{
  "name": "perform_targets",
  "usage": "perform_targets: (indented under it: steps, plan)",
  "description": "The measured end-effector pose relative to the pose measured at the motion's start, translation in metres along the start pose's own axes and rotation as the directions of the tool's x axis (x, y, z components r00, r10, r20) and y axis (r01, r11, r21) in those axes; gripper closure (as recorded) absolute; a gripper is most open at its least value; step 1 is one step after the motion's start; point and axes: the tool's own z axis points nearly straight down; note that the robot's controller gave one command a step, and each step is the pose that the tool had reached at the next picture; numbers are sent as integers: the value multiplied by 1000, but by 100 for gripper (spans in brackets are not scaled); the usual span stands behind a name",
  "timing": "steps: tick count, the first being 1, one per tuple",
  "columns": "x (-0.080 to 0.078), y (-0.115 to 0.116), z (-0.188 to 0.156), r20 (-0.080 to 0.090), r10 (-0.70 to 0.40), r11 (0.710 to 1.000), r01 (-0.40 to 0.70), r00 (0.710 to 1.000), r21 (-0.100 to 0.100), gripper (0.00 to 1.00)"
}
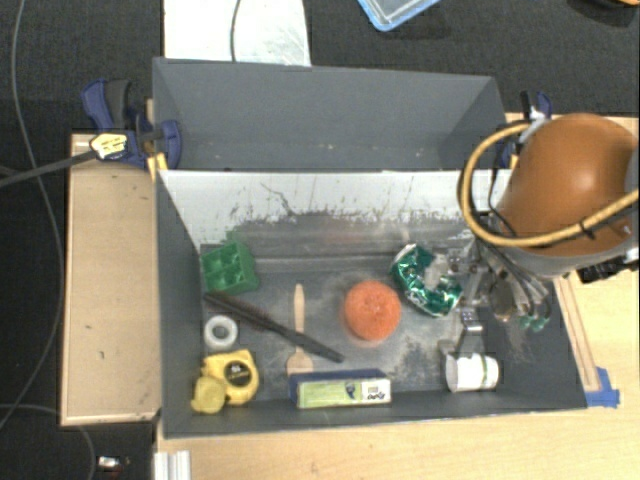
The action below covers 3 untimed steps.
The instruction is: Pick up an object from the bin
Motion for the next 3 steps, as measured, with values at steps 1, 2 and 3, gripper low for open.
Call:
perform_targets:
  steps: [1,2,3]
  plan:
    - [-32,2,25,10,-88,996,88,996,1,0]
    - [-63,-10,35,0,-46,999,46,999,-1,0]
    - [-51,-46,5,13,78,997,-78,997,-1,0]
